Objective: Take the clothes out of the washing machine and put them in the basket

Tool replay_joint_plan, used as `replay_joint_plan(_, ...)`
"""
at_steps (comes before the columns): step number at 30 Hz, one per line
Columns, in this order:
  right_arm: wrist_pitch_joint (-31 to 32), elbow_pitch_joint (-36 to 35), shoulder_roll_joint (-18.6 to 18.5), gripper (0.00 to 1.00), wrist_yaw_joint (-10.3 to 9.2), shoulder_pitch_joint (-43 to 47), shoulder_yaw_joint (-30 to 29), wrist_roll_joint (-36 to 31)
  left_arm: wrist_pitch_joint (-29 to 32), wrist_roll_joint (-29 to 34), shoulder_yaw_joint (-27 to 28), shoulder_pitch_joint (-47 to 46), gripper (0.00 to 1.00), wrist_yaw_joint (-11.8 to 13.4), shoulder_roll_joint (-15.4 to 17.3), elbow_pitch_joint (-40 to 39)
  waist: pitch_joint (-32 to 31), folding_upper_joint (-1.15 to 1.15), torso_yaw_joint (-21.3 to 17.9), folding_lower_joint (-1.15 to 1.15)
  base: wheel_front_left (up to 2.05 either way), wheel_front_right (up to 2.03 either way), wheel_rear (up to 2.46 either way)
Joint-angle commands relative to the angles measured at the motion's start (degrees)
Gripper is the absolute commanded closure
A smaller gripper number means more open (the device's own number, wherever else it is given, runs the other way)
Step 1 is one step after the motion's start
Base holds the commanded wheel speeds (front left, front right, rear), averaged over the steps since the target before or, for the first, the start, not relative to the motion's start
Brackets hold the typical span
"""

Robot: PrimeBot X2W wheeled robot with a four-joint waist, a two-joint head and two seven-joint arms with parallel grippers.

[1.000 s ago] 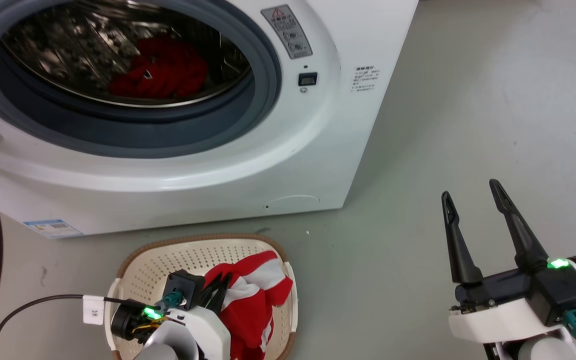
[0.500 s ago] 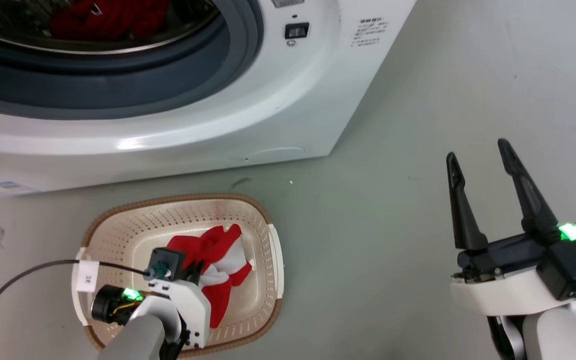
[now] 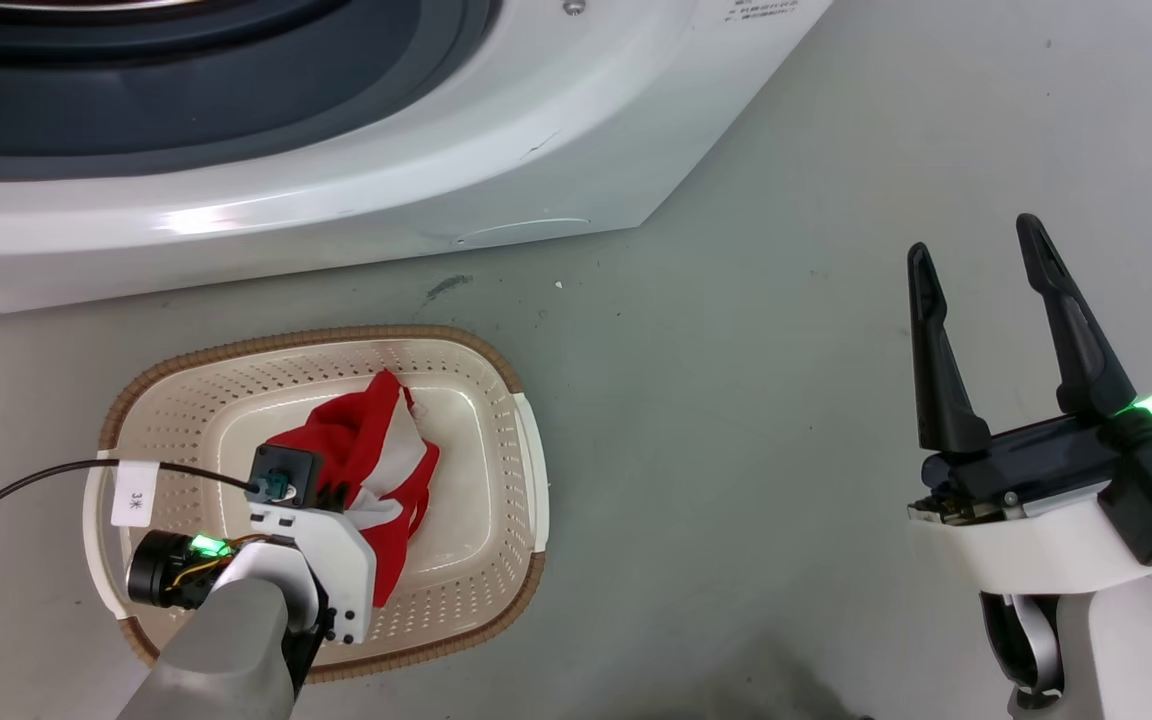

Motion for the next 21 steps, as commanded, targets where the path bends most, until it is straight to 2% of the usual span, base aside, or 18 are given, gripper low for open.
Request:
replay_joint_plan(1, -0.1, -0.2, 0.1, 0.00, -0.04, -1.1, -0.1, 0.3, -0.3, -0.3, -0.1, -0.8, 0.83, 0.3, -0.1, 0.3, 0.3, 0.00, -0.1, -0.01, 0.00, 0.00, 0.00)
replay_joint_plan(2, -0.1, -0.1, 0.1, 0.00, -0.05, -1.2, -0.1, 0.3, -0.5, -0.5, 0.1, -0.9, 0.37, 0.7, -0.1, 0.6, 0.4, 0.00, -0.1, -0.01, 0.00, 0.00, 0.00)
replay_joint_plan(3, -0.1, 0.0, 0.1, 0.00, -0.04, -1.2, -0.1, 0.3, -0.6, -0.7, 0.3, -0.9, 0.00, 1.0, -0.1, 0.7, 0.3, 0.00, -0.1, -0.01, 0.00, 0.00, 0.00)
replay_joint_plan(14, -0.1, 1.8, 0.1, 0.00, -0.04, 1.6, -0.5, -0.3, -2.2, -2.6, 1.5, 3.1, 0.00, 1.3, -1.9, 0.8, -6.9, 0.00, 1.3, -0.01, 0.00, 0.00, 0.00)
replay_joint_plan(21, -0.1, 2.7, 0.1, 0.00, -0.04, 4.3, -0.8, -0.9, -2.4, -0.8, 4.9, 8.4, 0.00, 4.2, -1.0, -11.2, -12.9, 0.00, 3.1, -0.01, 0.00, 0.00, 0.00)
